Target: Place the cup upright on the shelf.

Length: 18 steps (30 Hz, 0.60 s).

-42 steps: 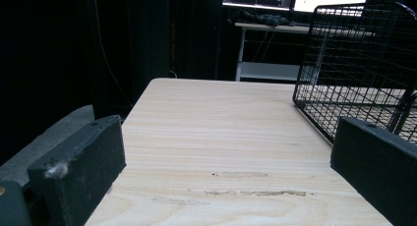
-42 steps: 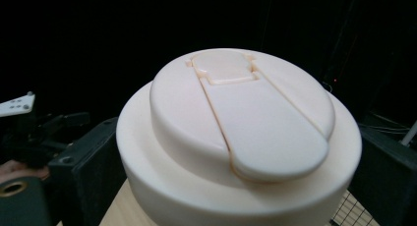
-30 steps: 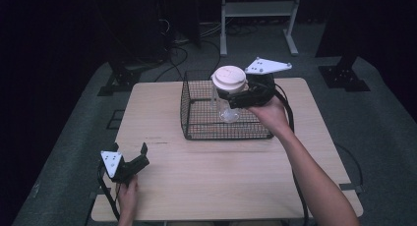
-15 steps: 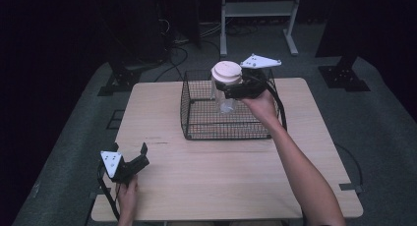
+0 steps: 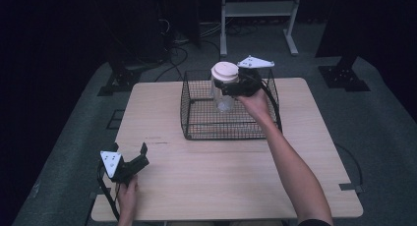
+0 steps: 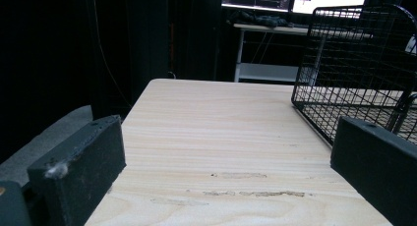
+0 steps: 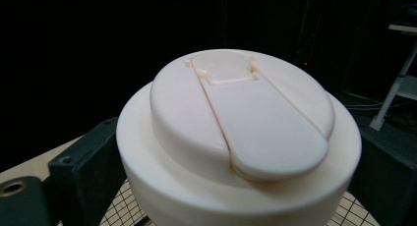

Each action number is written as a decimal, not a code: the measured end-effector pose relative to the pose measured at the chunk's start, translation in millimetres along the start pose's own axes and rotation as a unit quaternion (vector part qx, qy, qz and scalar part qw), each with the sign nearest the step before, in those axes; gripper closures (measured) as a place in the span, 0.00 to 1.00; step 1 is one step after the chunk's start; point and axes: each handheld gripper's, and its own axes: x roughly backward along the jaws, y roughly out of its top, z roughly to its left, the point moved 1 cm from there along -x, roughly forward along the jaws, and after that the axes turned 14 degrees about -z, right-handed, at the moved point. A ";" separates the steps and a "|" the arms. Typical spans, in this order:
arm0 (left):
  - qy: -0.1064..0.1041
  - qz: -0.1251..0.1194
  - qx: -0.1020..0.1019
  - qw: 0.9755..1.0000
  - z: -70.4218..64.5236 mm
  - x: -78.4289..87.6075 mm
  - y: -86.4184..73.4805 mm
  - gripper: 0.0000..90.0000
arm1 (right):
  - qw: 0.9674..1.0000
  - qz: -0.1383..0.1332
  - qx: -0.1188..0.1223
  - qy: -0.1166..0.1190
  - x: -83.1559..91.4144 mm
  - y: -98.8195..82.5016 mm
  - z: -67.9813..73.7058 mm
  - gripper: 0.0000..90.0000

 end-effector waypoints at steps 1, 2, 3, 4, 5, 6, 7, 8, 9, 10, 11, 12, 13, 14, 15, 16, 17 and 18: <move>0.000 0.000 0.000 1.000 0.1 0.0 0.0 0.00 | 1.000 0.002 -0.006 -0.001 -3.0 -3.3 -1.5 0.05; 0.000 -0.001 0.000 1.000 0.0 -0.1 0.0 0.00 | 1.000 0.005 -0.006 -0.002 -6.7 -7.3 -3.0 0.05; 0.000 -0.001 0.000 1.000 0.0 -0.1 0.0 0.00 | 1.000 0.007 -0.004 -0.002 -8.3 -9.1 -3.4 0.05; 0.000 0.000 -0.001 1.000 -0.1 0.1 0.0 0.00 | 1.000 0.010 -0.005 -0.003 -10.3 -11.2 -4.0 0.05; 0.000 0.000 -0.001 1.000 -0.1 0.1 0.0 0.00 | 1.000 0.010 -0.005 -0.003 -10.3 -11.2 -4.0 0.05; 0.000 -0.001 -0.001 1.000 -0.1 0.1 0.0 0.00 | 1.000 0.014 -0.007 -0.003 -13.7 -15.4 -5.7 0.05; 0.000 -0.001 -0.001 1.000 0.0 0.1 0.0 0.00 | 1.000 0.015 -0.007 -0.003 -15.2 -17.4 -6.7 0.05; 0.000 -0.001 0.000 1.000 0.0 0.0 -0.1 0.00 | 1.000 0.016 -0.009 -0.003 -16.8 -19.4 -7.5 0.05; 0.000 -0.001 0.000 1.000 0.0 0.0 -0.1 0.00 | 1.000 0.016 -0.009 -0.003 -16.8 -19.4 -7.5 0.05; 0.000 -0.001 0.000 1.000 0.1 0.0 -0.1 0.00 | 1.000 0.019 -0.010 -0.004 -19.8 -22.9 -8.6 0.05; 0.000 -0.001 0.000 1.000 0.1 0.1 -0.1 0.00 | 1.000 0.021 -0.011 -0.006 -21.2 -24.6 -9.0 0.05; 0.000 -0.001 0.000 1.000 0.1 0.1 -0.1 0.00 | 1.000 0.022 -0.011 -0.005 -22.6 -26.2 -9.6 0.05; 0.000 -0.001 0.000 1.000 0.2 0.1 0.0 0.00 | 1.000 0.022 -0.011 -0.007 -24.1 -28.2 -10.7 0.05; 0.000 -0.001 0.000 1.000 0.1 0.1 -0.1 0.00 | 1.000 0.023 -0.013 -0.006 -25.0 -29.4 -11.2 0.05; 0.000 -0.001 0.000 1.000 0.1 0.1 -0.1 0.00 | 1.000 0.023 -0.013 -0.006 -25.0 -29.4 -11.2 0.05; 0.001 -0.001 0.000 1.000 0.2 0.1 -0.1 0.00 | 1.000 0.025 -0.012 -0.006 -26.4 -31.0 -11.8 0.05; 0.000 -0.001 0.000 1.000 0.3 0.2 0.0 0.00 | 1.000 0.027 -0.013 -0.007 -28.9 -34.6 -13.1 0.05; 0.000 -0.001 0.000 1.000 0.3 0.2 0.0 0.00 | 0.999 0.029 -0.014 -0.007 -29.9 -35.9 -13.6 0.05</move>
